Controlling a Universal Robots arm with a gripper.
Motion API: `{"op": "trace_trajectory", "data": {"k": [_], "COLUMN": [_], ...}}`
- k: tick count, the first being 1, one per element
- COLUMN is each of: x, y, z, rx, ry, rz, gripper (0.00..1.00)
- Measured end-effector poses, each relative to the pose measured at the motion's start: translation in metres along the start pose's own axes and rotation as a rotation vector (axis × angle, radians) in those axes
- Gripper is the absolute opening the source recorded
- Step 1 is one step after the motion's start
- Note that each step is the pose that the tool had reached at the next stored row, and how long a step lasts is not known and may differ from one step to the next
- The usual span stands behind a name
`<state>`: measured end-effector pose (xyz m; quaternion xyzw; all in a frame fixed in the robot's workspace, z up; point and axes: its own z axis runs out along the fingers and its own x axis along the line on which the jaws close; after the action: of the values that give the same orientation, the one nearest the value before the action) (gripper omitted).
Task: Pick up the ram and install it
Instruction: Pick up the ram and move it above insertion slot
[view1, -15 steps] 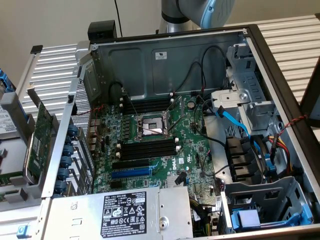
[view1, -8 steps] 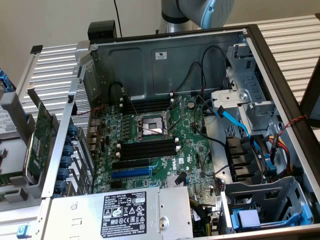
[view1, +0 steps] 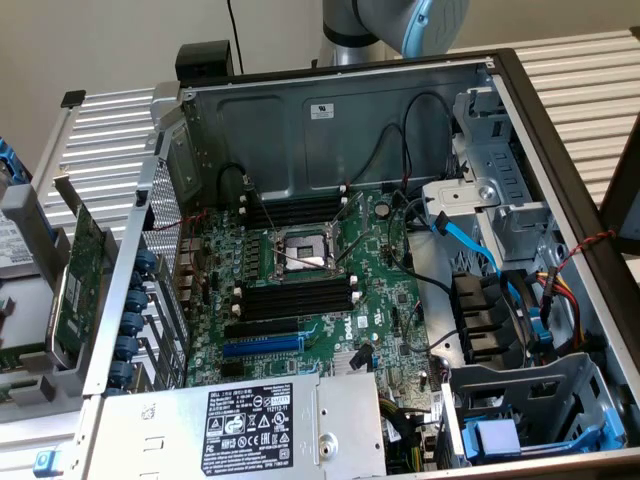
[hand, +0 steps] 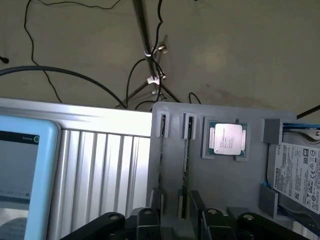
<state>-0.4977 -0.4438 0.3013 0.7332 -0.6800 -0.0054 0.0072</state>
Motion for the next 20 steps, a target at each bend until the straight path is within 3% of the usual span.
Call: {"op": "trace_trajectory", "data": {"k": [4,5,20], "x": [0.002,0.002,0.005], "y": [-0.0005,-0.0008,-0.0079], "z": [0.0073,0.0091,0.0364], "rx": [0.0,0.0001,0.0005], "ry": [-0.0016,-0.0019,-0.0037], "rz": [0.011,0.013,0.045], "gripper": [0.38,0.45,0.45]}}
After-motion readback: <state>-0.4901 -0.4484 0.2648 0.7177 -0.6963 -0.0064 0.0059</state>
